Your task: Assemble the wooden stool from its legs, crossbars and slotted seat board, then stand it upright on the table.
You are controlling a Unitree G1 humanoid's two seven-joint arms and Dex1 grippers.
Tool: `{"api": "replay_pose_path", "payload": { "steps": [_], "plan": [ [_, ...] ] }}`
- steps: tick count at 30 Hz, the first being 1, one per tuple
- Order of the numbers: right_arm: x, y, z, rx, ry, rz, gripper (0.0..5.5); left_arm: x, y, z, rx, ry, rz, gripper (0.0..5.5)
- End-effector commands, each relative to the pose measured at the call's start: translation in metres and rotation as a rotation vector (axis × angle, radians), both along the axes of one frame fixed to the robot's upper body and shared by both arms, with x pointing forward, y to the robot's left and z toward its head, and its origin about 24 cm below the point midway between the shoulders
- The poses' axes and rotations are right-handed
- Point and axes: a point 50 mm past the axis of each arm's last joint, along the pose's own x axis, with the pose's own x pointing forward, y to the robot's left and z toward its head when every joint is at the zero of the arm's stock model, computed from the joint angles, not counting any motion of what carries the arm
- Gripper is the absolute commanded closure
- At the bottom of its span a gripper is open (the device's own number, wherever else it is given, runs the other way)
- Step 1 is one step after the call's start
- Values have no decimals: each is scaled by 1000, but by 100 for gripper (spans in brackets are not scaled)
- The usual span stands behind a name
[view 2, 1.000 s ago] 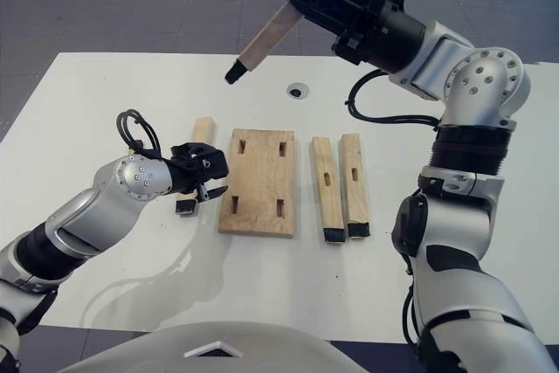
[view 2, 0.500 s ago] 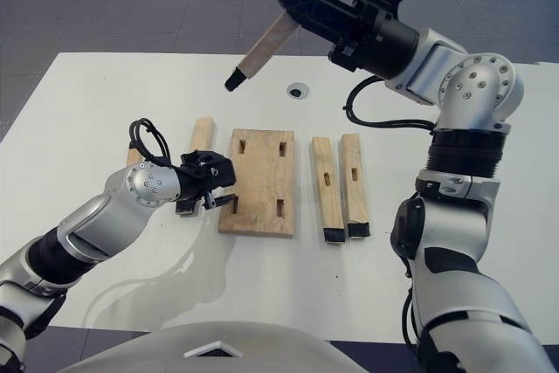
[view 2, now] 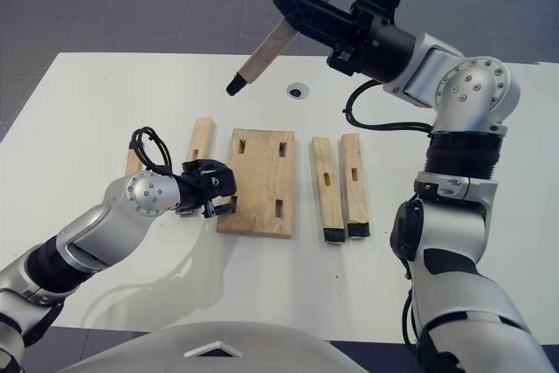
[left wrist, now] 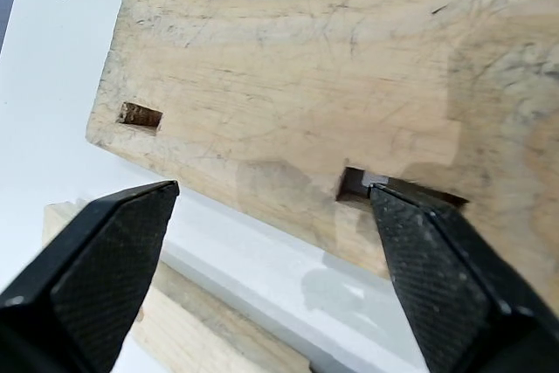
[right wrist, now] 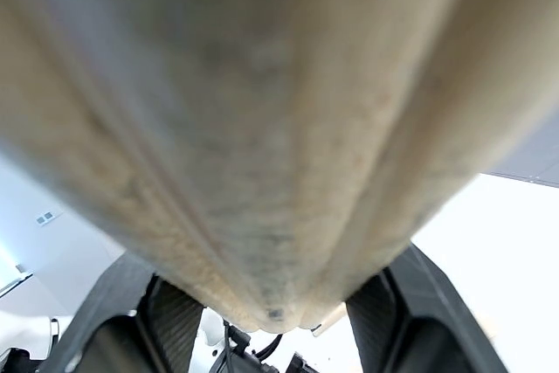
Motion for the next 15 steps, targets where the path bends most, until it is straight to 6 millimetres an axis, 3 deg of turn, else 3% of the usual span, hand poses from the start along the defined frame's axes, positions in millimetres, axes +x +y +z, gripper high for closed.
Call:
{"api": "replay_pose_path", "payload": {
  "steps": [1,6,9,15],
  "plan": [
    [2,-2,-6,-47,-2,-30,347,-21,11,-16,67,99,-39,146],
    [-2,-7,-14,-121,-9,-16,347,-30,45,-28,173,144,-8,146],
    [-7,-10,-30,-206,2,-3,347,-31,63,-30,220,150,-8,146],
    [4,-13,-79,-382,61,-72,347,-25,67,-26,215,130,-21,146]
  ]
}}
